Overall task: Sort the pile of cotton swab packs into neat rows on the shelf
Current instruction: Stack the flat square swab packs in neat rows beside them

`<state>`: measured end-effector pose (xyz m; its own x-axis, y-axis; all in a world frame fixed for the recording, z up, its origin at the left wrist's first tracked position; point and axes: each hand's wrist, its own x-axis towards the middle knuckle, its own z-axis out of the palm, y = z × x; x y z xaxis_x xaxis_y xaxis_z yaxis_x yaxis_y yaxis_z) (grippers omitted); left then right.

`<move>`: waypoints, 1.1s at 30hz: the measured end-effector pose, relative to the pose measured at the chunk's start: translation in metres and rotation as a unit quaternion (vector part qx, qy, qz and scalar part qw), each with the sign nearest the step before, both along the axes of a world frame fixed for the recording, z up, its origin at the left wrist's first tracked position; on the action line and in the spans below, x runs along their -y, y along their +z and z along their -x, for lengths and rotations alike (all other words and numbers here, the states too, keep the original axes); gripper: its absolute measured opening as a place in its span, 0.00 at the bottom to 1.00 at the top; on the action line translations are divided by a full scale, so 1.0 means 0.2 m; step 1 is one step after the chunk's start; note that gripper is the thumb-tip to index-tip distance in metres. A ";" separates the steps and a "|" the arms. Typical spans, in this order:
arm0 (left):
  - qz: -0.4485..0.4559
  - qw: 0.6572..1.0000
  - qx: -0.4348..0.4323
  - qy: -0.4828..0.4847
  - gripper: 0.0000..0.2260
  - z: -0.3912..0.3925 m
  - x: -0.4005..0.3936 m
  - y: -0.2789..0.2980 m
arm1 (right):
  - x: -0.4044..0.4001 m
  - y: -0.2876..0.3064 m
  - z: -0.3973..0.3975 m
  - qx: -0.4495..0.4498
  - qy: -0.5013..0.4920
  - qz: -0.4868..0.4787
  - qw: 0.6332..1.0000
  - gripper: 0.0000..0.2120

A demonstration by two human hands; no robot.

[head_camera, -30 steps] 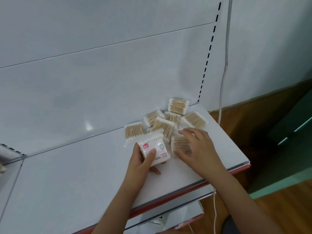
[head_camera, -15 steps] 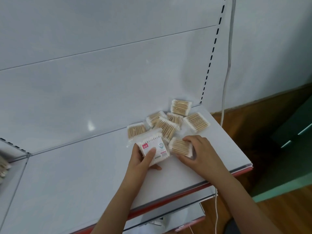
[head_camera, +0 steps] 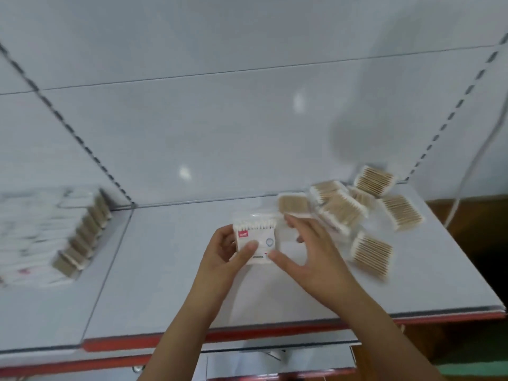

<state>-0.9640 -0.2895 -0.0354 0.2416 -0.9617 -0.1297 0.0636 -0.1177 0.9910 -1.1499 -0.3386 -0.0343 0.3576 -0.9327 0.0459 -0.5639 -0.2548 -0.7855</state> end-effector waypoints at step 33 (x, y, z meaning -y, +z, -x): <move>0.084 0.809 0.523 0.255 0.26 -1.46 -0.49 -0.25 | 0.19 -0.14 -1.81 0.045 -0.044 0.059 0.996 0.13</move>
<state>-0.6718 -0.1910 -0.0844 0.5048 -0.6854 0.5247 -0.8227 -0.1979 0.5330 -0.7880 -0.3768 -0.0617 0.2652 -0.9463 0.1850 -0.5171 -0.3015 -0.8011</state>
